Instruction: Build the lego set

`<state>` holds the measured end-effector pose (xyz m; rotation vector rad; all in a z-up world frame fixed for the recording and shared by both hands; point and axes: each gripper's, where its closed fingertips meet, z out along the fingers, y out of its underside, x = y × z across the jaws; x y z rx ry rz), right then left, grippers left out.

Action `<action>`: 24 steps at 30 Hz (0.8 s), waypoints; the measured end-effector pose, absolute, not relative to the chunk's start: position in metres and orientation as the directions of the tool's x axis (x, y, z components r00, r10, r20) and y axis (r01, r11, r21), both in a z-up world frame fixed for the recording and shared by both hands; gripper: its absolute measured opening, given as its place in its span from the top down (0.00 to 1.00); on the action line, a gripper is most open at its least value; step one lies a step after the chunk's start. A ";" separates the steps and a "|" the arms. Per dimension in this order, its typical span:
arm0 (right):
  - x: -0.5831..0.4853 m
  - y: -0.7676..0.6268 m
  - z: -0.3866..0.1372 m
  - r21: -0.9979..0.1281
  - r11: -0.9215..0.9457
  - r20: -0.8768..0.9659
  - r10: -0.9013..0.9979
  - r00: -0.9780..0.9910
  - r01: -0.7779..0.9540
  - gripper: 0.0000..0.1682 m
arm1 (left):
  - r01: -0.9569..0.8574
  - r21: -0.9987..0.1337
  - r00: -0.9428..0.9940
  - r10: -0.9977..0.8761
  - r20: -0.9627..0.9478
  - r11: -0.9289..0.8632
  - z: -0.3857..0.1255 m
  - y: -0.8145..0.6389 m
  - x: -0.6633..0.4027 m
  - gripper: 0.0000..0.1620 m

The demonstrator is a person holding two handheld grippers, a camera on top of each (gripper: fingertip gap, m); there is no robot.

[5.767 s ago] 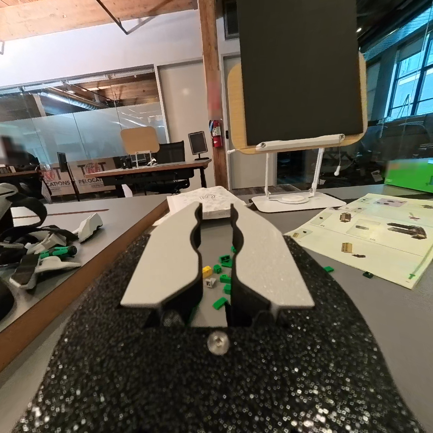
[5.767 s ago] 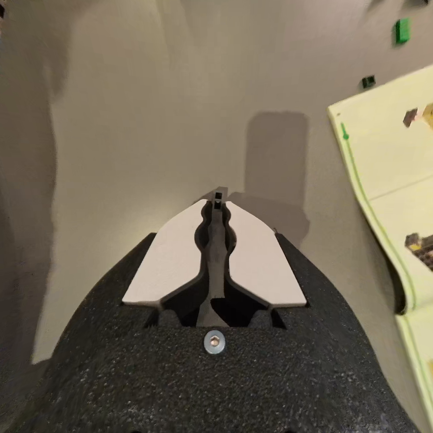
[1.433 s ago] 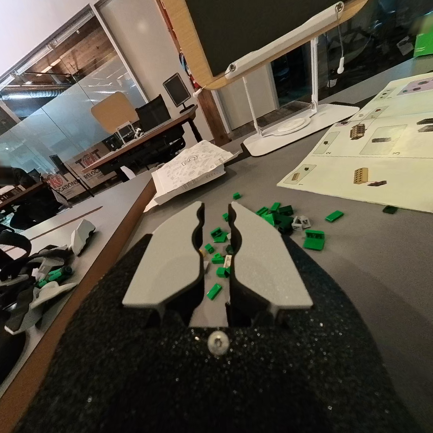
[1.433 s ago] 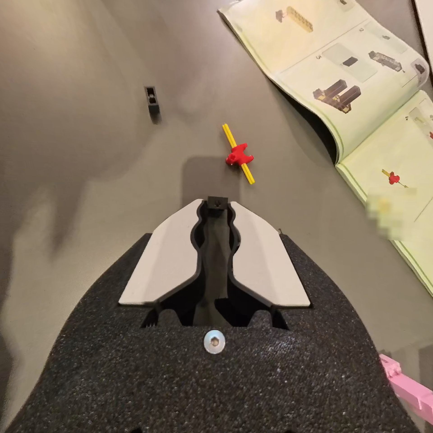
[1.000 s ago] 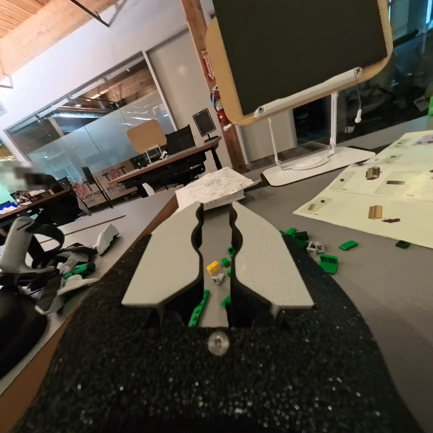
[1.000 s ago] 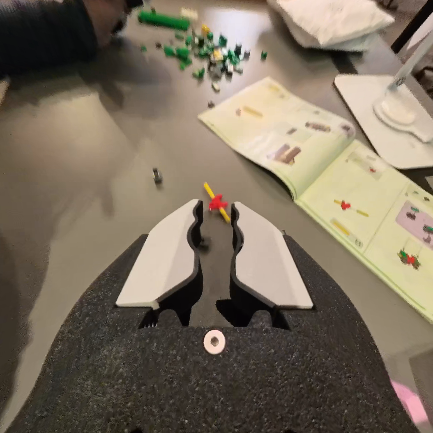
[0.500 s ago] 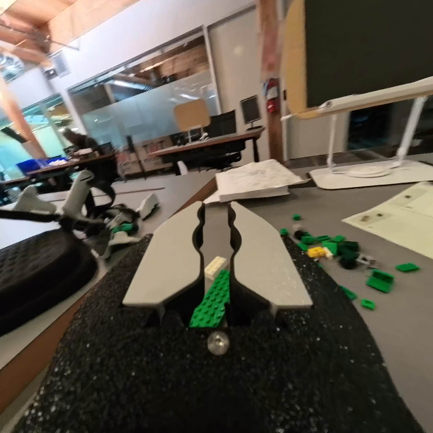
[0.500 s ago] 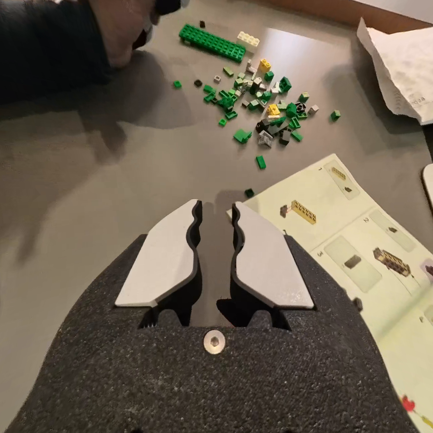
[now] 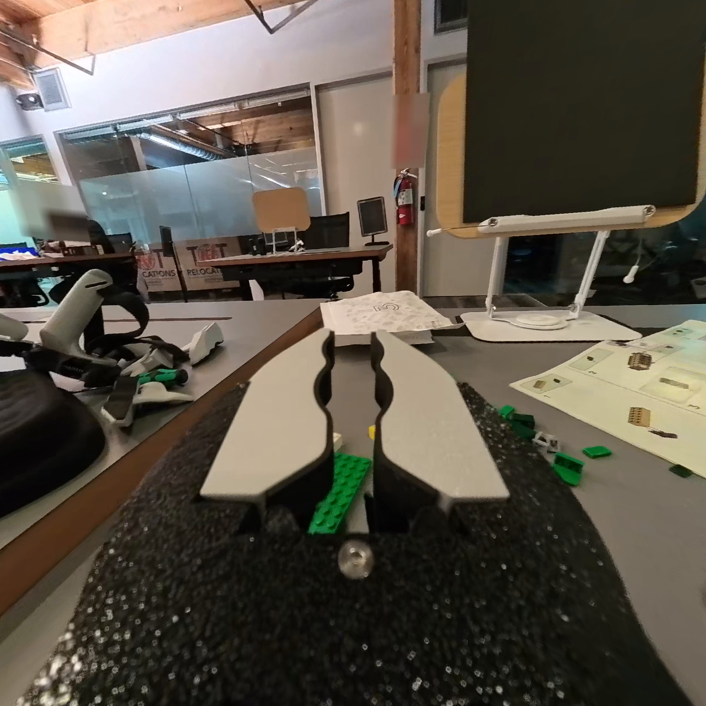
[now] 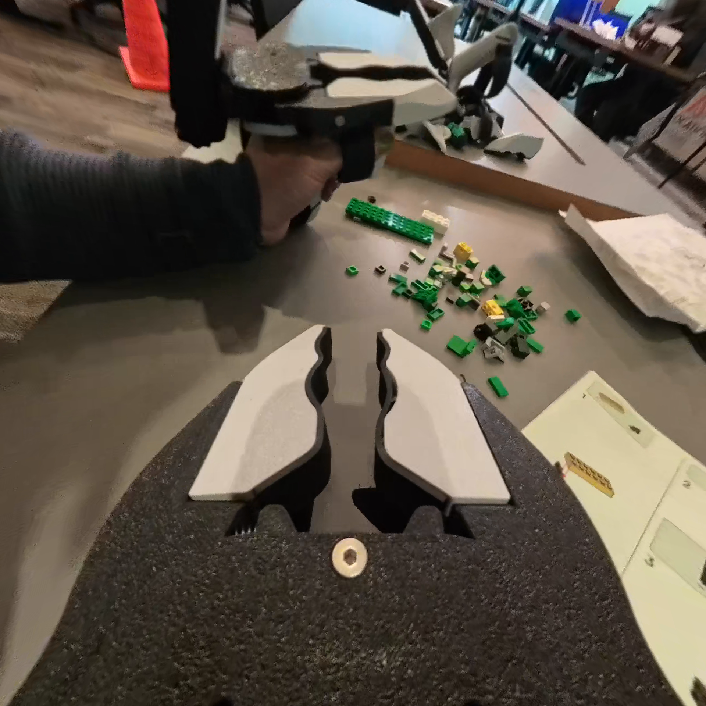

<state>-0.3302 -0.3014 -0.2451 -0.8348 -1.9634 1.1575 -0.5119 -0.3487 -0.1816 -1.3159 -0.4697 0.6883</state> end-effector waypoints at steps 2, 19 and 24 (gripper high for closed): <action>-0.330 -0.310 -0.245 -0.893 0.428 0.287 0.782 -0.554 0.141 0.87 | -0.191 -0.976 0.729 0.681 -0.070 0.104 -0.182 -0.346 -0.510 0.89; -0.319 -0.337 -0.266 -0.796 0.605 0.462 0.637 -0.617 0.028 0.91 | -0.180 -0.973 0.767 0.640 -0.048 0.142 -0.180 -0.342 -0.503 0.90; -0.323 -0.332 -0.262 -0.819 0.571 0.435 0.672 -0.599 0.046 0.92 | -0.180 -0.974 0.775 0.630 -0.052 0.140 -0.180 -0.340 -0.502 0.90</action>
